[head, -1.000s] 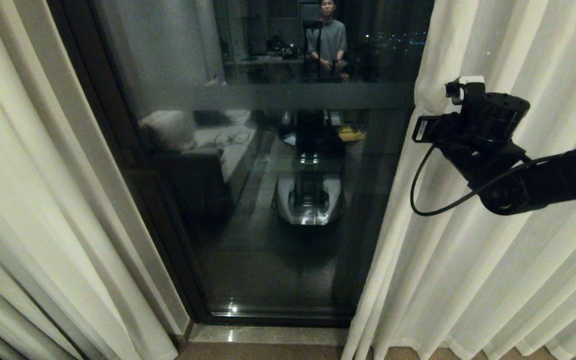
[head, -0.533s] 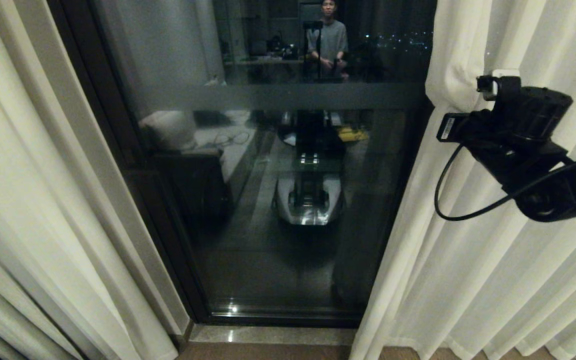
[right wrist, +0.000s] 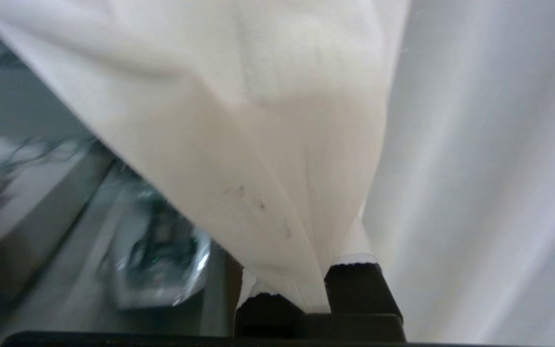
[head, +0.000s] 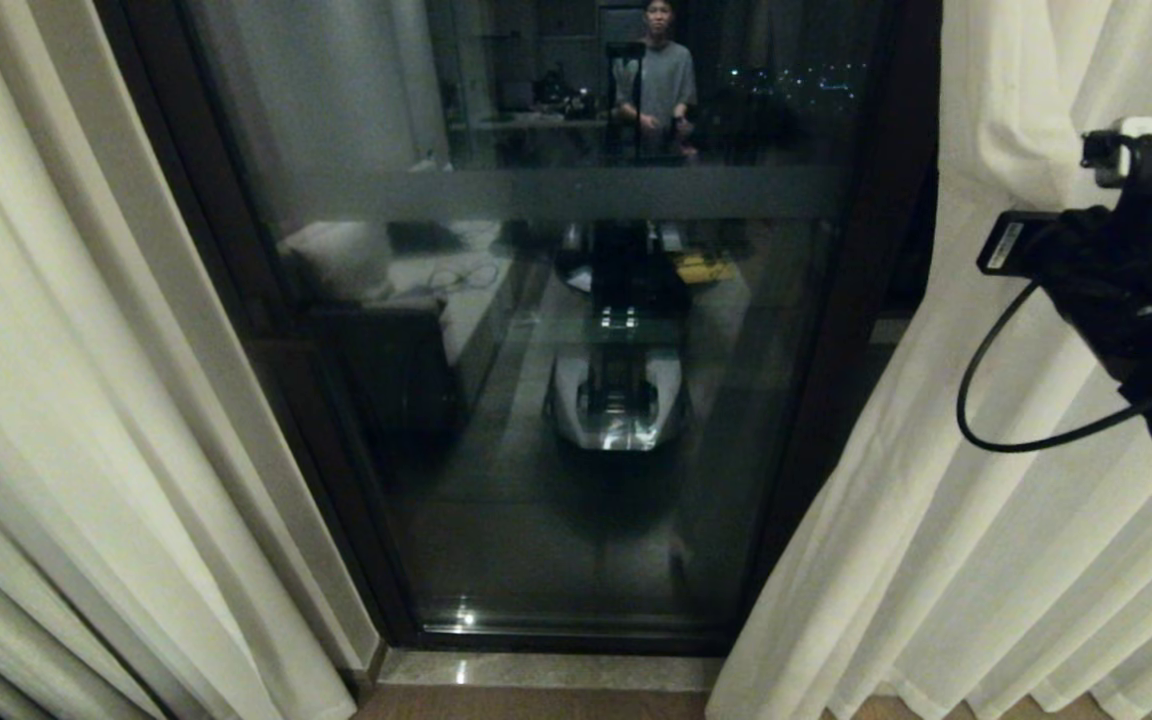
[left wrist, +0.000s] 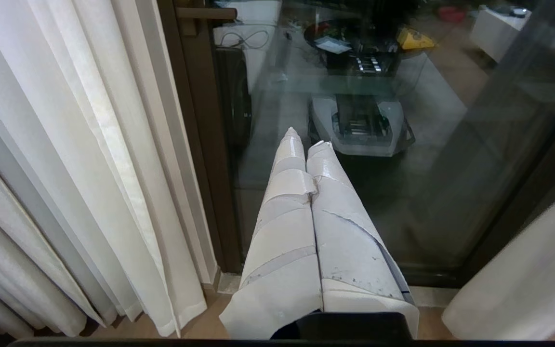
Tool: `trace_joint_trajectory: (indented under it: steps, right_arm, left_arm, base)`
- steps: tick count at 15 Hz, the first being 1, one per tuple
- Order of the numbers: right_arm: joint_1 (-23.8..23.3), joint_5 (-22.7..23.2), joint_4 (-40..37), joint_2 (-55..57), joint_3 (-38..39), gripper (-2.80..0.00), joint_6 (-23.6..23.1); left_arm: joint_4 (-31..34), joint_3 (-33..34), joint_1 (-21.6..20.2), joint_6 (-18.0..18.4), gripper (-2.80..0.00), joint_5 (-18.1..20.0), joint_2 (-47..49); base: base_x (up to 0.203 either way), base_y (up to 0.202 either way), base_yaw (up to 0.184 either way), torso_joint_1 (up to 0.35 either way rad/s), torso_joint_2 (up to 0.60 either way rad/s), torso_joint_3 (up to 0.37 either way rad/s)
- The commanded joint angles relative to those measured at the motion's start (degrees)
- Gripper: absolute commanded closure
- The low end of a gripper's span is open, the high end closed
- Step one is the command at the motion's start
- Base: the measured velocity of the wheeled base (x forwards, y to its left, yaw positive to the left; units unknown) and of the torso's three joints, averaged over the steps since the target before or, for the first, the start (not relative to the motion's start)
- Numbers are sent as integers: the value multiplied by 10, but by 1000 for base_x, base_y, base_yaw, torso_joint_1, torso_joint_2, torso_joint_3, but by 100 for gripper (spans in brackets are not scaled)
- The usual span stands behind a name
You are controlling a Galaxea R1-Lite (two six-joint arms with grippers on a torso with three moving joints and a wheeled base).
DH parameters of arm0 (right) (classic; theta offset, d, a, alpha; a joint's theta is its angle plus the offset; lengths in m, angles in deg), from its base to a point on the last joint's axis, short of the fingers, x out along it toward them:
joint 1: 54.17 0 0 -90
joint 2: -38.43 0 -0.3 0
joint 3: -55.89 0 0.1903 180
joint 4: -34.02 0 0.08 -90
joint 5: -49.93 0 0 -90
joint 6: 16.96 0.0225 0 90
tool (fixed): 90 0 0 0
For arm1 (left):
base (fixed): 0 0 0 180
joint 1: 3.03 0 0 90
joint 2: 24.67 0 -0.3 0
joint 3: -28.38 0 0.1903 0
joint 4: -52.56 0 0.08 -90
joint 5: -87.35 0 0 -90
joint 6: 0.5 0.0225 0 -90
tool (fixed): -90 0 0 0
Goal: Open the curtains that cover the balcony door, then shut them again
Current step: Pull the inner curtains open on both sides
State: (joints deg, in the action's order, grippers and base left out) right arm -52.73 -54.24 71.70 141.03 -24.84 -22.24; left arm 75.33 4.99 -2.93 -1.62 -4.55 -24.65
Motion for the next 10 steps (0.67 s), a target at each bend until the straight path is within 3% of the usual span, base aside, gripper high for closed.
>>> trace_joint_trajectory:
  steps: [1, 10]
  right_arm:
    - [-14, 0, 3, -16, 6, 0, -1]
    - [-20, -4, 11, -42, 50, 0, 1]
  left_arm:
    - [0, 0, 0, 0, 0, 0, 0]
    - [0, 0, 0, 0, 0, 0, 0]
  base:
    - [0, 0, 0, 0, 0, 0]
    - [0, 0, 0, 0, 0, 0]
